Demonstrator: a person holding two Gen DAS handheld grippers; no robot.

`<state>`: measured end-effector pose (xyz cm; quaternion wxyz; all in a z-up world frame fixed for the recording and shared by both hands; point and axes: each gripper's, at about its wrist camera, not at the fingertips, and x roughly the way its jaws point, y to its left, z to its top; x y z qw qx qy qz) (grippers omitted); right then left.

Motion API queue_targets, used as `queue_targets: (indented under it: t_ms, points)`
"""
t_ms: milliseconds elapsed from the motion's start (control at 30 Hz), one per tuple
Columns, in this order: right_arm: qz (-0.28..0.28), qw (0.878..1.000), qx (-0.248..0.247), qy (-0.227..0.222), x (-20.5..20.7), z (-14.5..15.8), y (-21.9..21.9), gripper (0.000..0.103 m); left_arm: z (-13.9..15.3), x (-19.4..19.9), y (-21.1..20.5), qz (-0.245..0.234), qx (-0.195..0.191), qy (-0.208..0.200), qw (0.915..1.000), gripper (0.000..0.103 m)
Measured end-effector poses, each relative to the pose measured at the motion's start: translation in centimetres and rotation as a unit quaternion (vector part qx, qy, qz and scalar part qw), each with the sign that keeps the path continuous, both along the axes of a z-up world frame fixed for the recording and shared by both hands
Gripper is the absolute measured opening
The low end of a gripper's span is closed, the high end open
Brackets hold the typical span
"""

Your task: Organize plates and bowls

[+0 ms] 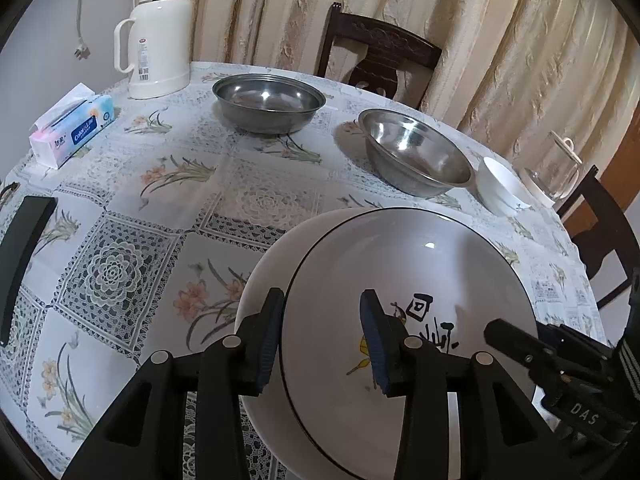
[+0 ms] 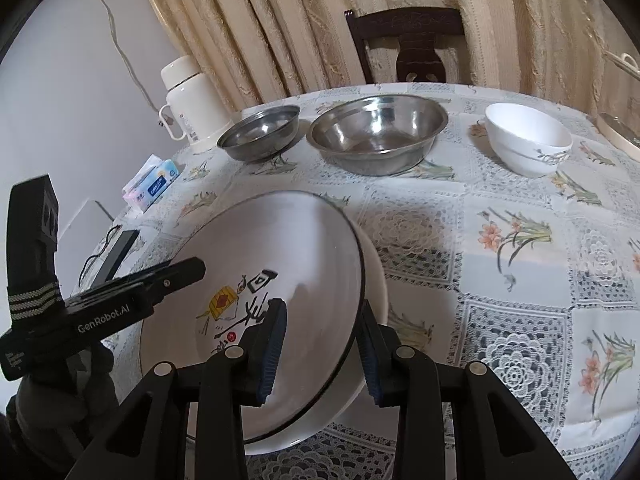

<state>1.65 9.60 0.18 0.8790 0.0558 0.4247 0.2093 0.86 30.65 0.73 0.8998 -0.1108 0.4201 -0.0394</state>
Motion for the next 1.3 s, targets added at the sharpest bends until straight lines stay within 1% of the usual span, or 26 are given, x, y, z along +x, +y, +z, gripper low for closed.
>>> queue_targets:
  t_ms: [133,233,367,533,633,833,967,1033,1100,1300]
  points:
    - [-0.013,1.000,0.009,-0.004,0.1,0.3,-0.7,0.037,0.0,0.0,0.1,0.002,-0.001,-0.002,1.0000,0.040]
    - [-0.016,0.999,0.018,-0.023,-0.1,1.0,-1.1,0.037,0.1,0.0,0.3,0.002,-0.004,-0.003,1.0000,0.041]
    - [-0.012,0.999,0.011,-0.044,-0.4,1.7,-0.9,0.037,0.1,0.0,0.5,0.003,-0.006,-0.003,1.0000,0.042]
    - [-0.013,0.999,0.014,-0.028,-0.2,0.7,-1.1,0.038,0.1,0.1,0.6,0.004,-0.004,-0.002,1.0000,0.044]
    - [-0.013,0.999,0.024,-0.016,-0.1,0.2,-1.5,0.038,0.1,0.0,0.7,0.004,-0.004,-0.005,1.0000,0.044]
    - [-0.009,0.999,0.031,-0.012,-0.3,-0.2,-1.7,0.038,0.3,-0.1,0.5,0.008,0.009,-0.015,0.9998,0.044]
    - [-0.003,0.999,0.034,-0.015,-0.4,-0.2,-1.6,0.041,0.5,-0.2,0.6,0.010,0.014,-0.020,0.9996,0.045]
    - [0.003,0.999,0.034,-0.016,-0.5,-0.2,-1.3,0.045,0.4,-0.2,0.6,0.009,0.016,-0.021,0.9996,0.045]
    - [0.008,0.999,0.032,-0.019,-0.6,-0.2,-1.0,0.051,0.5,-0.1,0.5,0.008,0.019,-0.022,0.9995,0.045]
    - [0.011,0.999,0.034,-0.019,-0.8,-0.3,-0.8,0.052,0.4,-0.2,0.4,0.007,0.020,-0.022,0.9995,0.045]
